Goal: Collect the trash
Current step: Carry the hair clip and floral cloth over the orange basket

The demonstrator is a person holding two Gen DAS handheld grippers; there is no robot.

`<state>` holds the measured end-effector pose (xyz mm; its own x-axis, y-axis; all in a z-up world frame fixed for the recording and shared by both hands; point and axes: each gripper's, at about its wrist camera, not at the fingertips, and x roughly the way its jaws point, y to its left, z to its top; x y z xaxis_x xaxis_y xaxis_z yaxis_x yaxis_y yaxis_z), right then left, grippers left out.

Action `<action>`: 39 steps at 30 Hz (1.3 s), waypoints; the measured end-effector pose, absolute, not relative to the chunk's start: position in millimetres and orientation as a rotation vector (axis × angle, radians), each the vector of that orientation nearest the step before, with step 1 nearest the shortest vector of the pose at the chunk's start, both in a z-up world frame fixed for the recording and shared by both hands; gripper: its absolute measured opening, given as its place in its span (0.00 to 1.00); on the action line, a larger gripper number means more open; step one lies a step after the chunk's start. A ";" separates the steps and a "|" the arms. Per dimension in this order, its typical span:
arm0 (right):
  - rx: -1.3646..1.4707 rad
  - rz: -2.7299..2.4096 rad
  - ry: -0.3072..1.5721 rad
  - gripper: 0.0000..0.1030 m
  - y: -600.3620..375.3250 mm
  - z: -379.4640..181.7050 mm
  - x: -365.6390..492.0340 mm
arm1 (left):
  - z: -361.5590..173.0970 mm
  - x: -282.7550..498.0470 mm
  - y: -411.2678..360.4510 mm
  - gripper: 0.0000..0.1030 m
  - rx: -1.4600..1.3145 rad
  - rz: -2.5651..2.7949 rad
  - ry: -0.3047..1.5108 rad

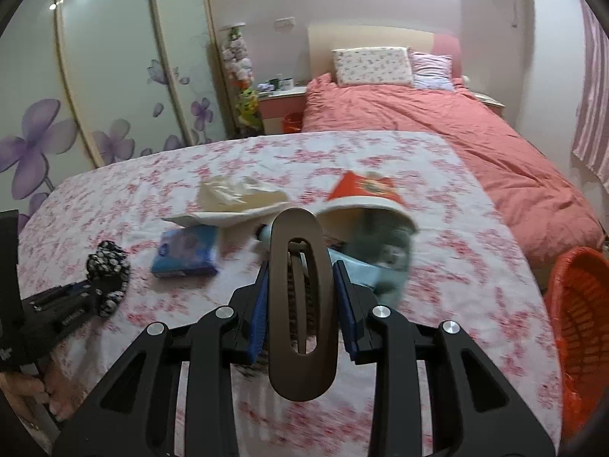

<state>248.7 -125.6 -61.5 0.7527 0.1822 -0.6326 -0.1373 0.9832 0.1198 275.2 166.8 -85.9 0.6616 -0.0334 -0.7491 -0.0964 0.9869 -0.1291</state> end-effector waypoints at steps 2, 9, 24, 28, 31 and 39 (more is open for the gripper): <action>0.086 0.154 0.692 0.32 -137.7 -60.1 244.5 | -80.7 272.2 165.0 0.14 -0.169 0.023 0.832; 0.149 0.074 0.629 0.32 -176.0 -44.7 220.0 | -36.9 254.9 139.7 0.14 -0.146 -0.026 0.740; 0.216 -0.137 0.480 0.32 -265.0 -11.7 151.5 | 28.7 217.6 0.4 0.14 -0.082 -0.309 0.643; 0.226 -0.203 0.450 0.32 -288.1 -10.6 138.7 | 35.9 209.4 -43.5 0.14 -0.063 -0.404 0.637; 0.250 -0.245 0.434 0.32 -309.0 -10.6 131.1 | 38.9 202.3 -78.5 0.14 -0.041 -0.479 0.632; 0.317 -0.311 0.417 0.32 -352.7 -16.8 125.1 | 37.4 189.7 -148.1 0.14 -0.006 -0.632 0.626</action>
